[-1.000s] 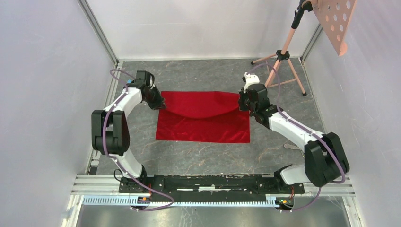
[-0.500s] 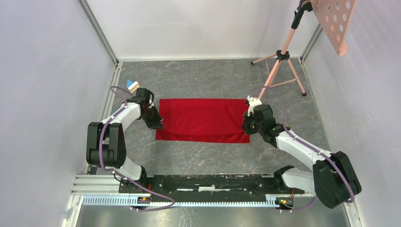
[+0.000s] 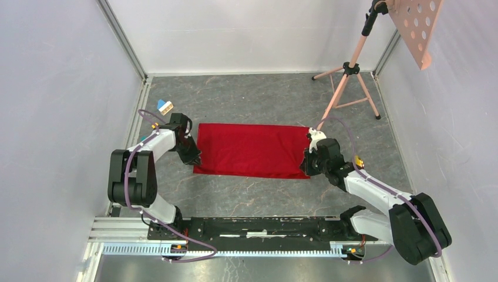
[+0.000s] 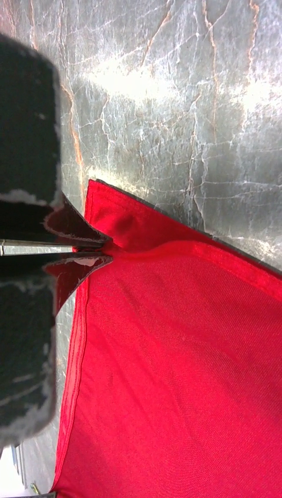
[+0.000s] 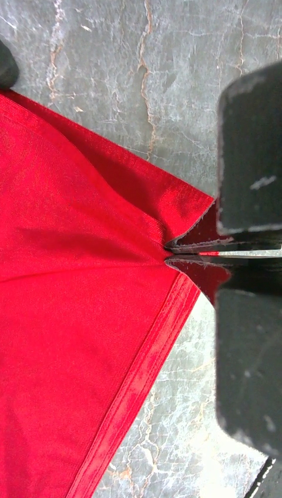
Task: Fold the napkin into a case and place the utensils inside
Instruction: Fold and flatten the napkin at the center of the board.
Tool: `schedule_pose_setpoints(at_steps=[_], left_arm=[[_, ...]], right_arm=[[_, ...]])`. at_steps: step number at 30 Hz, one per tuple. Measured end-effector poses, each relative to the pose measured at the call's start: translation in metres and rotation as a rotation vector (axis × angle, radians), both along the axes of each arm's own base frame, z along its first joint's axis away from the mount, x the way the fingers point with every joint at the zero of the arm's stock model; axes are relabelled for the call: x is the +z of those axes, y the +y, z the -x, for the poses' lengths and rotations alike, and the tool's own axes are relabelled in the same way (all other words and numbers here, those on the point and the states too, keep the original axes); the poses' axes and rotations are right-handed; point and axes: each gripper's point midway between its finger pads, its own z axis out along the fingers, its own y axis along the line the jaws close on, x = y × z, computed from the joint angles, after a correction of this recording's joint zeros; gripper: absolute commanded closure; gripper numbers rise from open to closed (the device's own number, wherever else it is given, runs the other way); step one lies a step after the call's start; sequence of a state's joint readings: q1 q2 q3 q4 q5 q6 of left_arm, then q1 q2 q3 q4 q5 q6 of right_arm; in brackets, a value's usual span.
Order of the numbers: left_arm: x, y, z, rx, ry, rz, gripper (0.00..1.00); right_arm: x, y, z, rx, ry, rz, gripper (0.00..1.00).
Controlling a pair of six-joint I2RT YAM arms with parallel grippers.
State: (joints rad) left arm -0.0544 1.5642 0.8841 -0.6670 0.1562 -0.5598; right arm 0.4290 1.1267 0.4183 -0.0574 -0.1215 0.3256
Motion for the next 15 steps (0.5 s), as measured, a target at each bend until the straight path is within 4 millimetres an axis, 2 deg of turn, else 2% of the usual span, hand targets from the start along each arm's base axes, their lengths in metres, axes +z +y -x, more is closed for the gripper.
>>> schedule_pose_setpoints(at_steps=[5,15], left_arm=[[-0.0054,0.0016,0.002,0.001,0.021,-0.01,0.92],[-0.0071,0.0049,0.0052,0.005,0.034,-0.028,0.91]], right_arm=[[-0.0071,-0.0007,0.0063,0.0,0.021,-0.005,1.0],[-0.0038,0.0002,0.0064,-0.002,0.008,-0.018,1.0]])
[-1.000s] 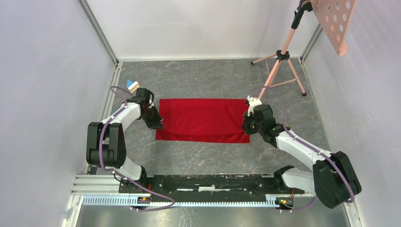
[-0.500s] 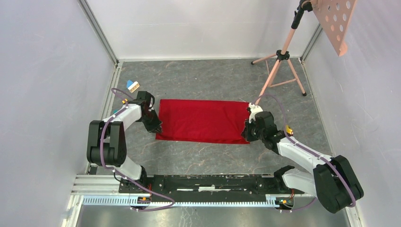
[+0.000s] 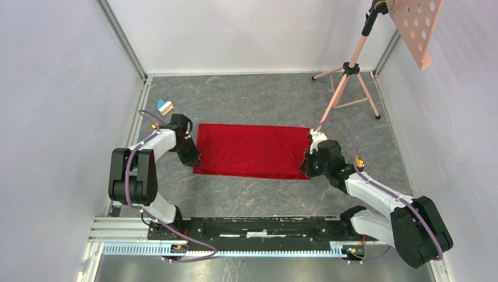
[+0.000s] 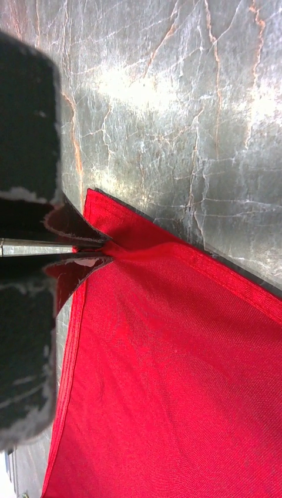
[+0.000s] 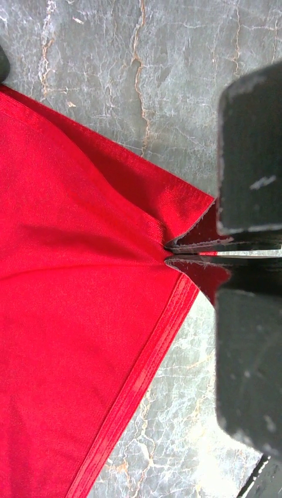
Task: Fold the napkin into a case and place the utensils inside
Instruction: Fold and flatten the napkin at the center of the board.
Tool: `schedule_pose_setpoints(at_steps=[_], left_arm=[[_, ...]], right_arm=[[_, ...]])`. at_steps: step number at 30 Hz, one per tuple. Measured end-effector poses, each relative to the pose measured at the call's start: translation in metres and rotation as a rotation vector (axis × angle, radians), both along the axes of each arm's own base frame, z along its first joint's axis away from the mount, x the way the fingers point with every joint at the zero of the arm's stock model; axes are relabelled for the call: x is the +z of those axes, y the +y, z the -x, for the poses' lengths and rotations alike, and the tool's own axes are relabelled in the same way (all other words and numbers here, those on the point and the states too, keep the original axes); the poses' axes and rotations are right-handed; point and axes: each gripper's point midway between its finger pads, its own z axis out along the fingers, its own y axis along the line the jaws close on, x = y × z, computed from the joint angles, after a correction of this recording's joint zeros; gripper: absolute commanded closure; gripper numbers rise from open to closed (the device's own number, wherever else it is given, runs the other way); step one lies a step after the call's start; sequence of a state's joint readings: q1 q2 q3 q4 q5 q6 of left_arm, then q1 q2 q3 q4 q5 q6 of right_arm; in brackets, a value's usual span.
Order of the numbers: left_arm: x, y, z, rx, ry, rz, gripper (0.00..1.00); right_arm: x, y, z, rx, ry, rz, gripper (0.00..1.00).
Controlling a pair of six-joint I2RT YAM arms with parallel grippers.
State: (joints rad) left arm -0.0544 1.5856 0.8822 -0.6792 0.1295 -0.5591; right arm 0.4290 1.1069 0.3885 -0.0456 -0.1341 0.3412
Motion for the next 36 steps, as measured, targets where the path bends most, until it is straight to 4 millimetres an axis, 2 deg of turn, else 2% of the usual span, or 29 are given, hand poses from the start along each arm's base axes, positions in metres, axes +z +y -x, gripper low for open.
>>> schedule_pose_setpoints(at_steps=[5,25,36], left_arm=[[-0.001,0.0,0.002,0.0,0.005,-0.001,0.91],[-0.005,0.003,0.01,0.002,0.029,-0.014,0.86],[-0.005,0.004,0.013,0.003,0.042,-0.021,0.83]], right_arm=[[0.003,0.0,0.0,-0.002,-0.011,-0.007,1.0],[-0.018,-0.005,0.014,-0.005,0.05,0.012,1.0],[-0.018,-0.004,0.013,-0.003,0.049,0.009,1.0]])
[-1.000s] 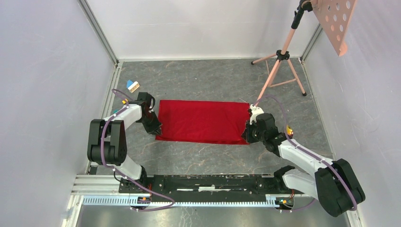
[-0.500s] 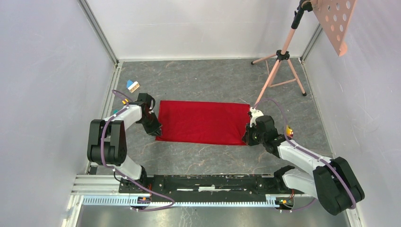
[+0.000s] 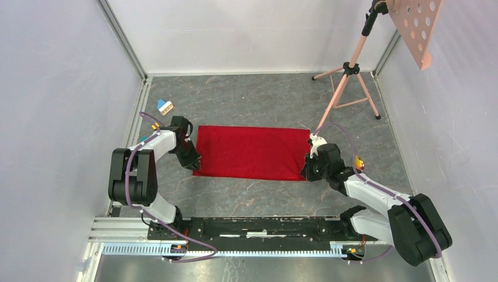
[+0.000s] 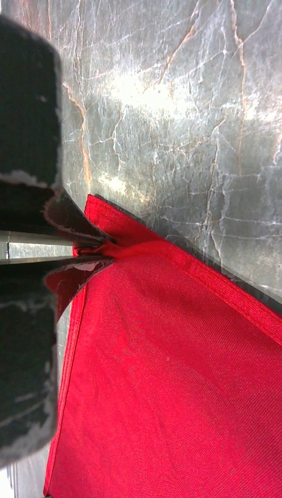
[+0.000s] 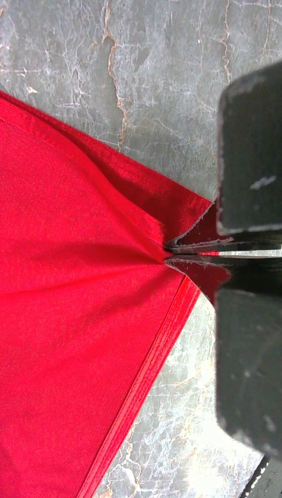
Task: Fold the napkin into a case and place the utensils inside
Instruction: Fold and flatten the napkin at the center of the board.
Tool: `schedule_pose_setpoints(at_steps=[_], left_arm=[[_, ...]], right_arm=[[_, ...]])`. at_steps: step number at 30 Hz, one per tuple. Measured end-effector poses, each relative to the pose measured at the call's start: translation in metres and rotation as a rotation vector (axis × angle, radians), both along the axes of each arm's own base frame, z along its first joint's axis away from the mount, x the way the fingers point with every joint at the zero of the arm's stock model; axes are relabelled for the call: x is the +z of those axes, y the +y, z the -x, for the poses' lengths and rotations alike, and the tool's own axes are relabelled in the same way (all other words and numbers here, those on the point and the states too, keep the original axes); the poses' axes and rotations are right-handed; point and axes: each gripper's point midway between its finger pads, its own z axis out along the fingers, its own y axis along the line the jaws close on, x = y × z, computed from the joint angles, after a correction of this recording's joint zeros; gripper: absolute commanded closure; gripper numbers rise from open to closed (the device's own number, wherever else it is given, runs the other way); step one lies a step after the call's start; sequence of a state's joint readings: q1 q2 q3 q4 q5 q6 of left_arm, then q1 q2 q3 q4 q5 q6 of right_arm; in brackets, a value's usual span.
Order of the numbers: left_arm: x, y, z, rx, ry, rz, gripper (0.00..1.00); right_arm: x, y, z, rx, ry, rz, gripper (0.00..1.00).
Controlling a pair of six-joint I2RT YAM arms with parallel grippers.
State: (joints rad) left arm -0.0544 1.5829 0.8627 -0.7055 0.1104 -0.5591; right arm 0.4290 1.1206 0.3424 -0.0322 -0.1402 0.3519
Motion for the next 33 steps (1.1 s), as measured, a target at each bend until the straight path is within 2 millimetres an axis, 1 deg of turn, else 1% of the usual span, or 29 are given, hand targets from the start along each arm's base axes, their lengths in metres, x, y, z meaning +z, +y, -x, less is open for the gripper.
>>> schedule_pose_setpoints(at_steps=[7,25,31,33], left_arm=[[0.001,0.0006,0.0004,0.0,-0.001,-0.003,0.82],[0.0035,0.0011,0.0047,0.001,0.008,-0.005,0.8],[0.0036,0.0012,0.0045,0.001,0.008,-0.006,0.77],[0.0036,0.0012,0.0045,0.001,0.008,-0.006,0.75]], right_arm=[[0.0077,0.0017,0.0003,0.004,-0.018,-0.018,1.0],[0.0061,0.003,0.0046,0.008,0.004,-0.027,0.99],[0.0064,0.0038,0.005,0.006,0.008,-0.033,0.98],[0.0065,0.0046,0.0055,0.009,0.01,-0.037,0.94]])
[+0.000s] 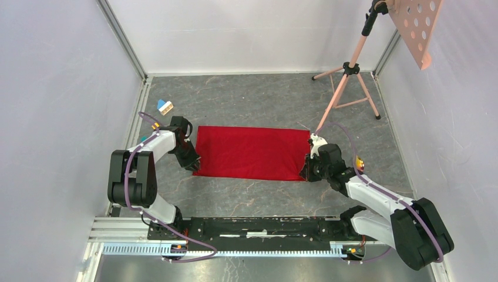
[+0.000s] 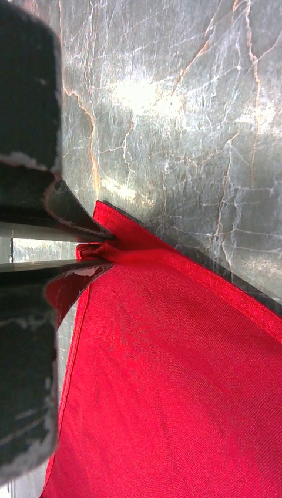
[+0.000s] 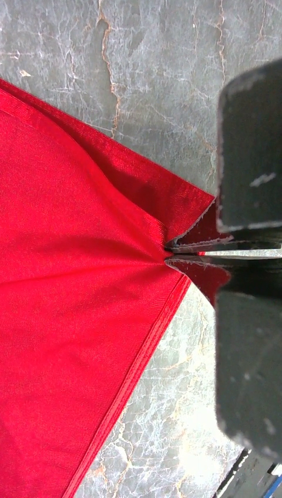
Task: Fold the napkin into a case and place the utensils inside
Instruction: Fold and flatten the napkin at the center of the board.
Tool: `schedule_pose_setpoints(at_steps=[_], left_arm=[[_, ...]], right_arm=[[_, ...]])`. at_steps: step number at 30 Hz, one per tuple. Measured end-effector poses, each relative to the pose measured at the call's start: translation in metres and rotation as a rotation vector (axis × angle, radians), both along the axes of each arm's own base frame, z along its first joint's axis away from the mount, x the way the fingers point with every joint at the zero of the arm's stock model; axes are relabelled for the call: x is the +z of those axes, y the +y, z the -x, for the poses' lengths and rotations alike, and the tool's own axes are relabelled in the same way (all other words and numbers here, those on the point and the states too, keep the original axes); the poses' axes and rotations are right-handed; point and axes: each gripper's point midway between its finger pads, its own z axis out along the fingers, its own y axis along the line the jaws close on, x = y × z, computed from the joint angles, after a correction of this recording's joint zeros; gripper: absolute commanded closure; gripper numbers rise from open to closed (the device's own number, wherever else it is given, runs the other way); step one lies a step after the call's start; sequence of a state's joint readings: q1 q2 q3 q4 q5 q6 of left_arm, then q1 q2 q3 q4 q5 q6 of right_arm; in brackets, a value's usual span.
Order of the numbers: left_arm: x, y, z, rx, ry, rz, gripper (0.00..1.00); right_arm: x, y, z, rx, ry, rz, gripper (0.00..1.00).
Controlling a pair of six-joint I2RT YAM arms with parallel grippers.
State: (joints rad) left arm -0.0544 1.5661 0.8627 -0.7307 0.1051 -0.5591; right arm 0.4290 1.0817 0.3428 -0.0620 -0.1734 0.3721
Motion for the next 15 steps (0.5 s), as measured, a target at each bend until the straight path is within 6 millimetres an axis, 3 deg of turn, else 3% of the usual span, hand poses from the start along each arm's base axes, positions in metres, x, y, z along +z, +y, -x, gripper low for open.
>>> schedule_pose_setpoints(at_steps=[4,9,12,15], left_arm=[[0.0,0.0,0.0,0.0,0.0,-0.002,0.67],[0.003,0.001,0.002,0.0,-0.003,-0.008,0.33],[0.017,0.004,0.004,0.002,-0.036,-0.021,0.18],[0.041,0.005,0.003,0.004,-0.105,-0.023,0.08]], right_arm=[[0.0,0.001,0.001,0.002,0.006,-0.006,0.84],[0.001,-0.003,0.01,0.002,0.036,0.011,0.56],[0.013,-0.008,0.011,0.004,0.025,0.031,0.41],[0.032,-0.012,0.006,0.007,-0.009,0.057,0.36]])
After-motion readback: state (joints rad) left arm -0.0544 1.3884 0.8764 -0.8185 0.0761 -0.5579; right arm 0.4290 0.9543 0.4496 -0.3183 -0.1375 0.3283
